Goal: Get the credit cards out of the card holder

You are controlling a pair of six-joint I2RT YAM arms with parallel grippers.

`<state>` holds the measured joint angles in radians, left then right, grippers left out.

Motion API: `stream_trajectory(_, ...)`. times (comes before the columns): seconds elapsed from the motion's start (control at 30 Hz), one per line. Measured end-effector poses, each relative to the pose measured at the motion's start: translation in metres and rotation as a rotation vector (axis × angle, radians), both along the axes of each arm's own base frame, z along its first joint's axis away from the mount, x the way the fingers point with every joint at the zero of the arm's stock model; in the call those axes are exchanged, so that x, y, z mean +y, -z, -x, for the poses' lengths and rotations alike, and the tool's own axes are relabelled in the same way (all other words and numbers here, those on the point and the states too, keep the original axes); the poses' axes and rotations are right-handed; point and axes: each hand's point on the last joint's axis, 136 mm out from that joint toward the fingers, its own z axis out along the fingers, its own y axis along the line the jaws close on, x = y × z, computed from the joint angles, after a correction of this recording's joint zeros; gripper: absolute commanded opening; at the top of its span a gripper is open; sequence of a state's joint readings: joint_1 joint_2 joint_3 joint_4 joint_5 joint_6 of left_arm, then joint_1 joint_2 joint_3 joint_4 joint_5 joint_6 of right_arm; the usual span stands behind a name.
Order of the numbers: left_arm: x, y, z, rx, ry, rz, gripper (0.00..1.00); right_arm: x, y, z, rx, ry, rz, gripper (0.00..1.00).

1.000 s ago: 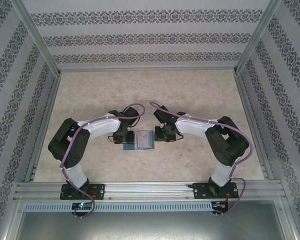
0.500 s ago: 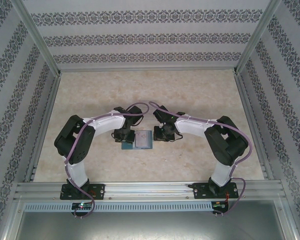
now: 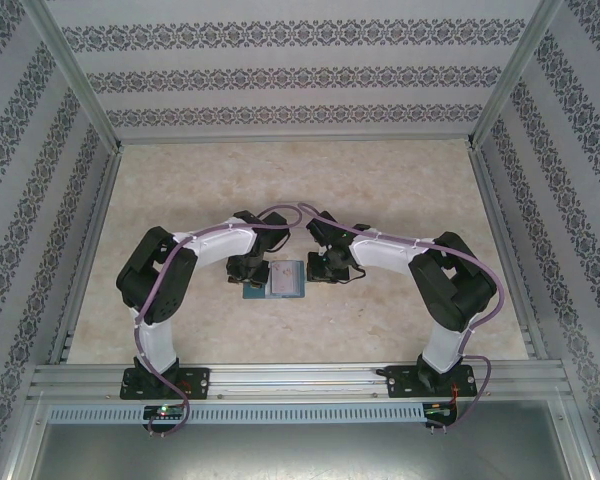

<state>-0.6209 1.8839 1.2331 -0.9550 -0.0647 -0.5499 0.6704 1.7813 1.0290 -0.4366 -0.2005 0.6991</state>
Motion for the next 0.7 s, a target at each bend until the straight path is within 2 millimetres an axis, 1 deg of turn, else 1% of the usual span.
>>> stream_trajectory(0.1, 0.000, -0.004, -0.001, -0.008, 0.000, 0.001, 0.44, -0.001, 0.000, 0.001, -0.001, 0.000, -0.001, 0.23)
stream_trajectory(0.23, -0.006, -0.020, -0.004, -0.046, -0.012, 0.063, 0.36, 0.000, -0.001, 0.001, 0.000, -0.002, -0.008, 0.23)
stream_trajectory(0.37, -0.020, -0.046, -0.016, -0.118, -0.048, 0.212, 0.29, 0.001, -0.002, 0.002, 0.005, -0.003, -0.011, 0.23)
stream_trajectory(0.43, -0.025, -0.054, -0.025, -0.143, -0.071, 0.290, 0.27, 0.002, -0.003, 0.003, 0.010, -0.004, -0.016, 0.24)
stream_trajectory(0.53, -0.031, -0.056, -0.031, -0.145, -0.103, 0.372, 0.24, 0.006, -0.007, 0.001, 0.009, -0.006, -0.032, 0.26)
stream_trajectory(0.7, -0.040, -0.051, -0.032, -0.117, -0.131, 0.463, 0.20, 0.017, -0.021, -0.007, -0.005, -0.013, -0.072, 0.29)
